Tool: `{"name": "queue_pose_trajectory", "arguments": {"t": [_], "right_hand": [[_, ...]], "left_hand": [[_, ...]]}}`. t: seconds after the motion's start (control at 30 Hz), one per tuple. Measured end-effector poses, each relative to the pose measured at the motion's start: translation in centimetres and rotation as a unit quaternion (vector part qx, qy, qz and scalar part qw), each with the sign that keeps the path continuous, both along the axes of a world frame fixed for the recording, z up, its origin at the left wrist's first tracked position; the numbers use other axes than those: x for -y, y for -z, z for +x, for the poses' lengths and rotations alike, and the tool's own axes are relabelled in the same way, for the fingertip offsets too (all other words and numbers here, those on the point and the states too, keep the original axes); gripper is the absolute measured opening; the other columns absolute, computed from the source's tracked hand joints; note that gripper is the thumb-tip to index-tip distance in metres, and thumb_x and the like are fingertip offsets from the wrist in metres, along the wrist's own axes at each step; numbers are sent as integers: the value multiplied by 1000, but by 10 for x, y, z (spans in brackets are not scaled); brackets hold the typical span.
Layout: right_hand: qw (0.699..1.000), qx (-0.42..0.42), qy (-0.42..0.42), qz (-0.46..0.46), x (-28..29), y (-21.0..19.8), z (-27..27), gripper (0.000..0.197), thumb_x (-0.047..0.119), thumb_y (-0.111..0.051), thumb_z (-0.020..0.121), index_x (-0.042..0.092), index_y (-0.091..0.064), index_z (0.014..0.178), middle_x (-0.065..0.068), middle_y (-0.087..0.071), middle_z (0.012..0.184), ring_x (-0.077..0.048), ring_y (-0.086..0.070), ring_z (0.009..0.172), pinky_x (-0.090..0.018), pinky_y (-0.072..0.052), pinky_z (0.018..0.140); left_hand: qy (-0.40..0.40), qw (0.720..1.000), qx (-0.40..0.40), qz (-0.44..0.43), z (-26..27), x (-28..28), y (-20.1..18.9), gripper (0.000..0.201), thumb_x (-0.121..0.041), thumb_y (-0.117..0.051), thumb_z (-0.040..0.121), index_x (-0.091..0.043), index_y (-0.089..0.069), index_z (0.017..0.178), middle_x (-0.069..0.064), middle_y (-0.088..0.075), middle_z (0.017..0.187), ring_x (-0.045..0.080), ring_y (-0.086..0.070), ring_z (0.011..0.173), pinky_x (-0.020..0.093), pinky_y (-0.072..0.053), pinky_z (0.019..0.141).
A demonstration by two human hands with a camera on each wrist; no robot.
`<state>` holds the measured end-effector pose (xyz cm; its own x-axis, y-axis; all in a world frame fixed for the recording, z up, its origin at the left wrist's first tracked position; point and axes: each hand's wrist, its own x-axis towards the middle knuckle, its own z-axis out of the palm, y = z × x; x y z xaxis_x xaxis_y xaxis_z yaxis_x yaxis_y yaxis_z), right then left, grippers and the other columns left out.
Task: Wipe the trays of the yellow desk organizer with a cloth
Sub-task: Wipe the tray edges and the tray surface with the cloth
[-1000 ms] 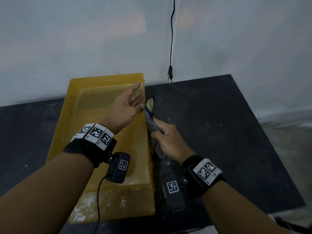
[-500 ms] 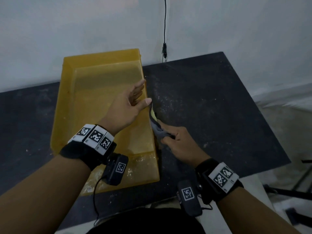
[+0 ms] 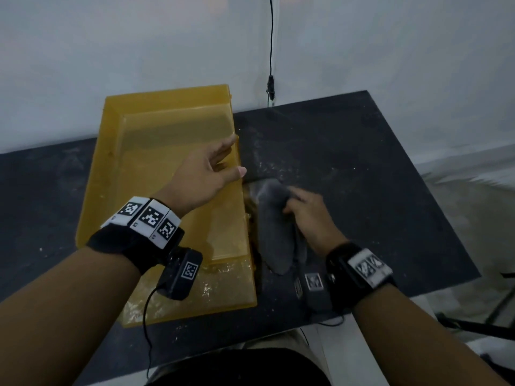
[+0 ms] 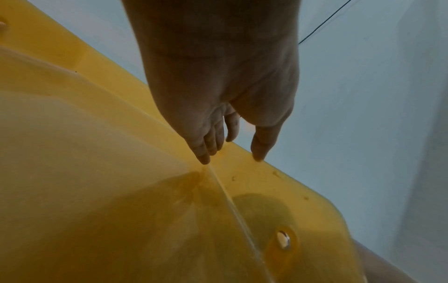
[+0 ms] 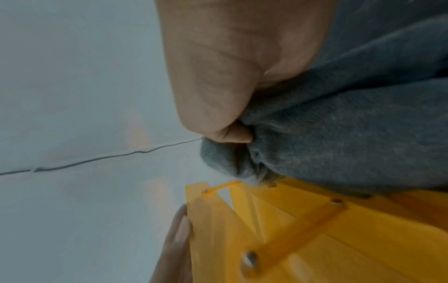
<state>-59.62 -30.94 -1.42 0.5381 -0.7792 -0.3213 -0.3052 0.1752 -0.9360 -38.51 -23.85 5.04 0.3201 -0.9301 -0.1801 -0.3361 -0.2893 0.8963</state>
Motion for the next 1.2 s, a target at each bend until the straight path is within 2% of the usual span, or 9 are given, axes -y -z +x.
{"name": "queue_pose_trajectory", "arguments": {"t": [0.13,0.33,0.43,0.53,0.63,0.73,0.87,1.0,1.2], "right_hand": [[1000,-12,24,-4,54,7,51,19,2,-54,87,4,-67,101,-20,-71,101,-26,-69,92,-51,-55,85],[993,54,-32,96,78,4,121,35,3,-47,92,10,-68,119,-18,-72,111,-36,-68,107,-51,-54,96],[986,69,-27,152,78,14,134,40,0,-43,85,9,-72,110,-23,-71,112,-43,-65,111,-56,-51,99],[988,58,-51,130,75,22,128,42,5,-44,76,21,-77,96,-17,-73,103,-39,-67,102,-54,-53,97],[994,35,-78,75,67,30,119,26,4,-46,78,7,-70,88,-18,-70,93,-37,-65,90,-49,-54,92],[996,6,-92,6,59,38,111,27,14,-48,78,-3,-63,93,-27,-68,100,-47,-63,97,-62,-51,91],[995,-5,-103,-20,41,32,93,31,20,-45,77,-5,-61,87,-27,-66,90,-38,-61,80,-52,-52,77],[991,-19,-127,-31,14,32,67,18,19,-44,82,12,-61,78,-16,-63,79,-34,-59,75,-42,-48,73],[994,-5,-109,8,-27,32,34,18,1,-45,93,0,-52,76,-11,-50,73,-21,-46,67,-35,-37,64]], "left_hand": [[-3,1000,-16,4,3,2,-1,71,-14,-72,86,-19,-39,149,-11,-43,150,-3,-40,135,1,-40,90],[7,1000,-21,9,4,5,4,75,-10,-73,85,-17,-37,150,-9,-42,151,-3,-41,135,9,-40,100],[7,1000,-12,12,4,5,3,73,-11,-73,86,-17,-37,150,-10,-42,151,-3,-41,135,8,-38,101],[5,1000,-15,11,6,6,2,72,-12,-72,86,-18,-38,149,-11,-43,150,-5,-42,134,14,-36,108],[16,1000,-15,12,9,6,3,72,-16,-72,87,-20,-37,150,-12,-42,151,-8,-40,133,14,-34,109],[14,1000,-13,13,8,6,4,72,-17,-71,87,-20,-35,150,-12,-40,152,-7,-38,135,5,-34,103],[12,1000,-15,5,5,5,5,72,-18,-69,88,-19,-33,151,-11,-38,153,-6,-36,137,10,-32,108],[17,1000,-14,0,4,2,8,72,-21,-67,90,-21,-31,152,-10,-35,155,-6,-33,138,19,-31,114],[7,999,-37,-19,-2,-1,13,72,-18,-64,93,-15,-26,154,-7,-32,157,-2,-30,142,30,-28,118]]}}
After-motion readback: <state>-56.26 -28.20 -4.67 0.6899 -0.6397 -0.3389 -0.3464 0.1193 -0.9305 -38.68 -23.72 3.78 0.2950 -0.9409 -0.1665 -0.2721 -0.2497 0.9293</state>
